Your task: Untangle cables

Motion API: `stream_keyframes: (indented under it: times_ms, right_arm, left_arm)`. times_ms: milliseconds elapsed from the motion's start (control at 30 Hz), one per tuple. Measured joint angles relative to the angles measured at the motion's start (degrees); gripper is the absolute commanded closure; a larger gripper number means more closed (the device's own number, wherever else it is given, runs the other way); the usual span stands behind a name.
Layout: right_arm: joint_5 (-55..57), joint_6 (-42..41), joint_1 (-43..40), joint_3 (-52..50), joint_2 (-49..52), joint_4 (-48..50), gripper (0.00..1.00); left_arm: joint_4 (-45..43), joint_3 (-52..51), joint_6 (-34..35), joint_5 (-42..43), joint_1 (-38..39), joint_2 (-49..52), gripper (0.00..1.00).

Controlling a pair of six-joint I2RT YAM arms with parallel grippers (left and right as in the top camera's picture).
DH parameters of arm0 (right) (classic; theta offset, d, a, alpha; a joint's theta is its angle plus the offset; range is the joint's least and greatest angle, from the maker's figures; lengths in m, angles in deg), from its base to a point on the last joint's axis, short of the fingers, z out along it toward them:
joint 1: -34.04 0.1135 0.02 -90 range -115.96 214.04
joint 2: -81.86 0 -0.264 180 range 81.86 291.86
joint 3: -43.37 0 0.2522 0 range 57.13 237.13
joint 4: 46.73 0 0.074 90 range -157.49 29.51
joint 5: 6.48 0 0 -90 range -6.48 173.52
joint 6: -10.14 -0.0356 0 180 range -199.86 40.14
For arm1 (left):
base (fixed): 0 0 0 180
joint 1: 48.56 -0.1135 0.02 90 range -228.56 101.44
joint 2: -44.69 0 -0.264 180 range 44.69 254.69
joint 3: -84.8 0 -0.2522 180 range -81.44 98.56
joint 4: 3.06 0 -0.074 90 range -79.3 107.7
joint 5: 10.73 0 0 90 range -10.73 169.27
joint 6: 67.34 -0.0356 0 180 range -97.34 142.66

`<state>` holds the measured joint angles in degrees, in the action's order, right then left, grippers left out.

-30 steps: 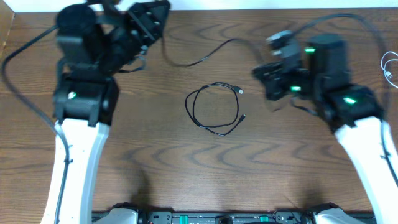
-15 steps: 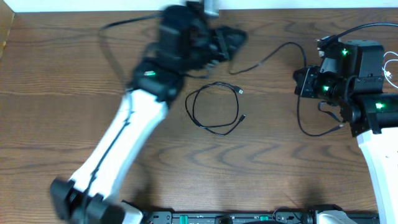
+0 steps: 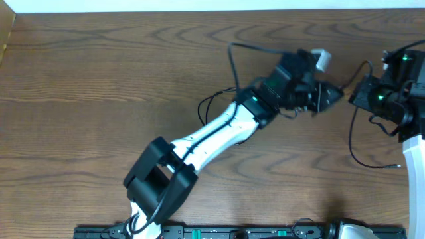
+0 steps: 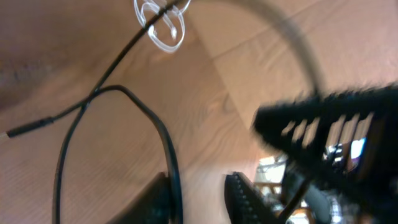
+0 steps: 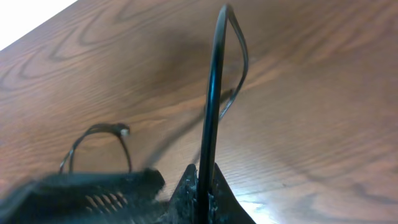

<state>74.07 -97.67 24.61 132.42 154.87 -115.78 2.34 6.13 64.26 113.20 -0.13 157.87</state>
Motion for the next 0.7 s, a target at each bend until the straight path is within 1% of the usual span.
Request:
stream_keyframes:
  times_ms: [33,100,133,167,367,467,600,700]
  right_arm:
    - [0.13,-0.02,-0.68,0.00,0.00,-0.26,0.99]
    - [0.39,-0.02,-1.64,0.00,0.00,-0.59,0.99]
    - [0.59,-0.02,-1.97,0.00,0.02,-0.76,0.99]
    - [0.63,-0.02,-2.10,0.00,0.02,-0.87,0.99]
    - [1.22,0.00,-2.16,0.00,2.84,-1.90,0.99]
    - [1.33,0.00,-2.16,0.00,6.29,-1.90,0.99]
    - [-0.20,0.66,-2.16,0.00,10.25,-1.88,0.99]
    - [-2.21,1.77,-2.16,-0.02,12.37,-1.81,0.99]
  left_arm:
    - [1.03,0.00,-0.31,-0.07,0.52,0.15,0.28]
    - [2.67,0.00,-0.92,0.09,1.05,0.24,0.15]
    - [3.32,0.00,-1.05,0.20,1.05,0.24,0.11]
    - [4.37,0.00,-1.31,0.17,0.90,0.24,0.10]
    - [15.89,0.11,-2.75,0.22,-1.51,0.24,0.09]
    - [22.82,0.24,-5.97,0.22,-3.26,0.24,0.08]
    - [28.46,0.26,-10.29,0.17,-4.81,0.24,0.08]
    - [33.53,0.33,-12.98,-1.86,-5.66,0.24,0.08]
